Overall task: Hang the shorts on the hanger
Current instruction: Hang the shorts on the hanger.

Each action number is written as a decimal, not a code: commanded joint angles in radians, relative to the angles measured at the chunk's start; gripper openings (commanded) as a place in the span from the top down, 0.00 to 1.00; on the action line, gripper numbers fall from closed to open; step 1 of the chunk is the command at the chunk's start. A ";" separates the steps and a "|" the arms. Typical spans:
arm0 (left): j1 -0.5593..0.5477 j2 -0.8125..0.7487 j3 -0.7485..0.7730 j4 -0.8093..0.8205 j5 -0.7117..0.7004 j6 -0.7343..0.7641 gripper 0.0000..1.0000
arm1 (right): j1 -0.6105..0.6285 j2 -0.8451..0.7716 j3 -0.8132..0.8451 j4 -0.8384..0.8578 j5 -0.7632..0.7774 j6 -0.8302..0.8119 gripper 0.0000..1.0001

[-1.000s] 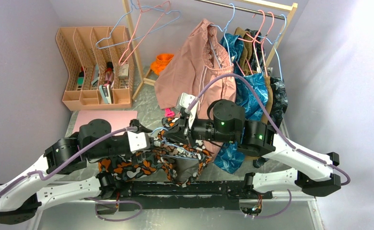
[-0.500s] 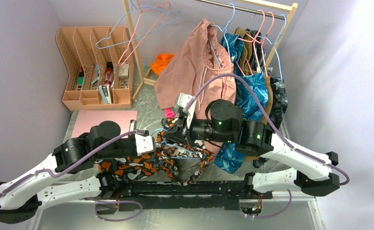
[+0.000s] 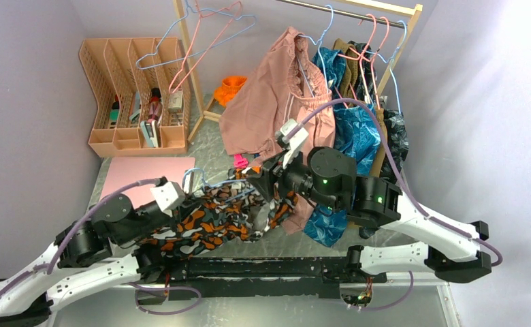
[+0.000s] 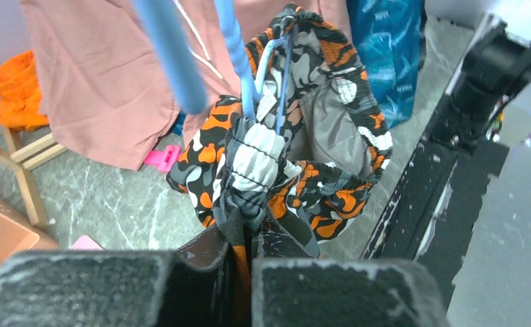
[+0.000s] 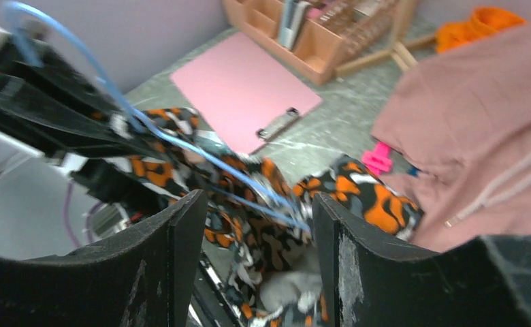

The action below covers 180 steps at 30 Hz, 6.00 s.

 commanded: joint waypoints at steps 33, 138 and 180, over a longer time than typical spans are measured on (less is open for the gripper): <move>0.001 -0.044 0.035 0.089 -0.124 -0.133 0.93 | -0.249 0.124 -0.142 -0.056 0.095 0.167 1.00; 0.001 -0.115 -0.296 0.853 0.274 -0.470 0.93 | -0.075 0.388 0.495 -0.182 -0.780 -0.375 0.82; 0.001 -0.467 -0.197 0.203 -0.166 -0.533 0.63 | -0.104 0.303 0.391 -0.007 -0.590 -0.304 1.00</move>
